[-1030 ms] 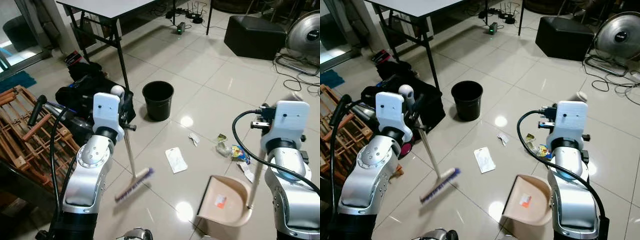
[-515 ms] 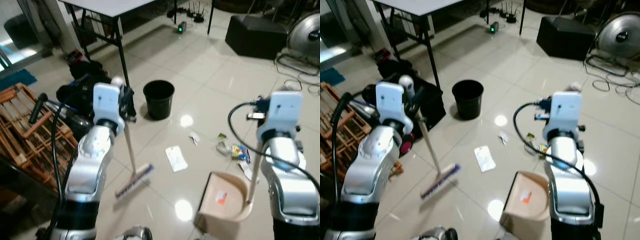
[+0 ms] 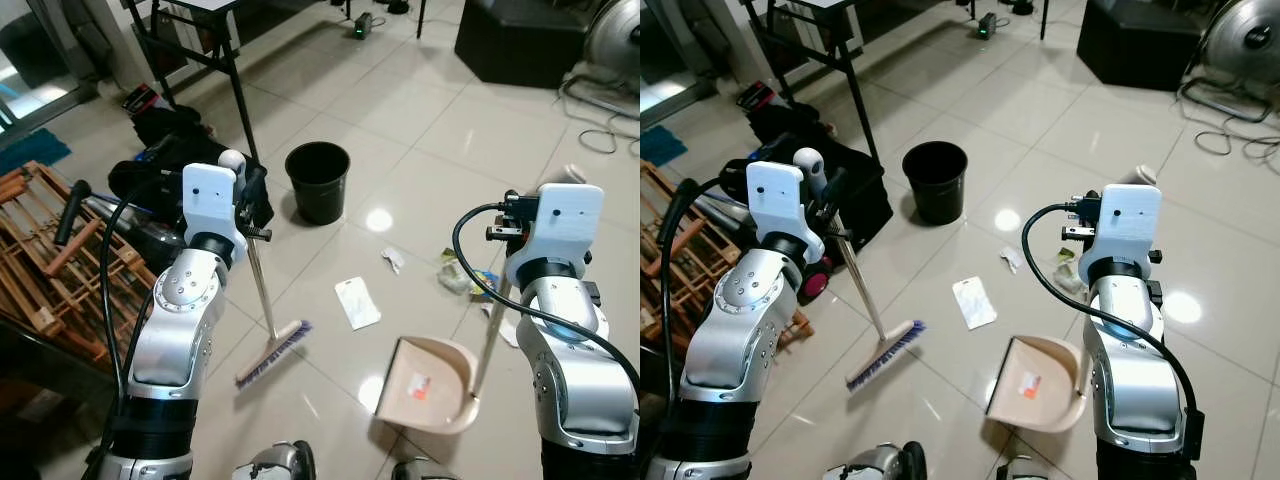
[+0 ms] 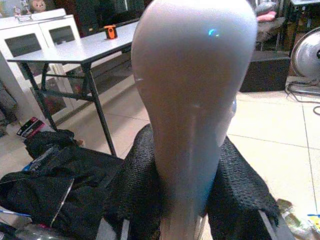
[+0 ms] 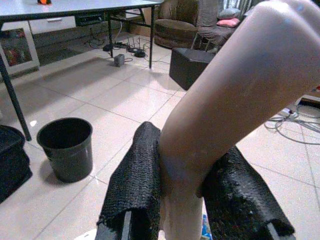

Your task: Sweep floor

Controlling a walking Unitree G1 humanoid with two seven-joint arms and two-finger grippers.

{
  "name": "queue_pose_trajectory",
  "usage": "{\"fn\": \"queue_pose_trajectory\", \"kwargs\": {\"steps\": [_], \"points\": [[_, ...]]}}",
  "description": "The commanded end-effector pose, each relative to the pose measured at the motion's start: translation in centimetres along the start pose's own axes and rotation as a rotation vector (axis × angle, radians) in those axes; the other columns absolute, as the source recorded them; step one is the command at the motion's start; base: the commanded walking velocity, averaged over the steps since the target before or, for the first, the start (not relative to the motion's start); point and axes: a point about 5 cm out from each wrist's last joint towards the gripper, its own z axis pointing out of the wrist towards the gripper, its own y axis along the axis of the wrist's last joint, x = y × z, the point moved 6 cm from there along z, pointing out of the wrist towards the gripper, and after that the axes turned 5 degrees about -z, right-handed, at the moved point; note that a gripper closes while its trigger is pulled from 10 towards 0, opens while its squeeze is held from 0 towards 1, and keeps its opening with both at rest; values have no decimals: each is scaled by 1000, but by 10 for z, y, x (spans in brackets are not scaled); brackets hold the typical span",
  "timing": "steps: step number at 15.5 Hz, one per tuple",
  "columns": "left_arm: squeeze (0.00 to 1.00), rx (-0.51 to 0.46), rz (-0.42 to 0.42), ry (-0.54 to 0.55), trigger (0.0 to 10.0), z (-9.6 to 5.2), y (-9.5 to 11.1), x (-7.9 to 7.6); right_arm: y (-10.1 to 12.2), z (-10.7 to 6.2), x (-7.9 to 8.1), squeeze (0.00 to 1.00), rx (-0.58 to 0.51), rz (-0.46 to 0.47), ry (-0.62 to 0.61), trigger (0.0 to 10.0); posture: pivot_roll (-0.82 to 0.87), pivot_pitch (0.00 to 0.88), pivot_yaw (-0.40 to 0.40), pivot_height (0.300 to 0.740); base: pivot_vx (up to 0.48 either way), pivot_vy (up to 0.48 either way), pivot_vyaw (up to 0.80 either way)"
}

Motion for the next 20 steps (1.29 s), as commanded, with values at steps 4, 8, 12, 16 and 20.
{"fn": "queue_pose_trajectory", "kwargs": {"steps": [4,8,12,16,20], "points": [[0,-60,2,-21,10000,3,15,0,14,-6,-6,0,-64,22,-13,10000,-117,95,95,740,307,0,0],[0,-65,2,-10,10000,2,15,3,12,-5,-9,0,-53,39,-20,10000,-86,66,71,740,321,0,0],[0,-49,8,-1,10000,-7,8,5,-1,-8,-7,0,-15,69,-22,10000,-27,26,48,740,336,0,0],[0,-33,20,26,10000,-16,4,13,-3,-5,4,0,-18,45,21,10000,-7,7,36,740,336,0,-206],[0,-32,2,92,10000,-23,-1,24,-1,-1,6,0,-43,-15,26,10000,-1,0,-5,740,337,0,0]]}}
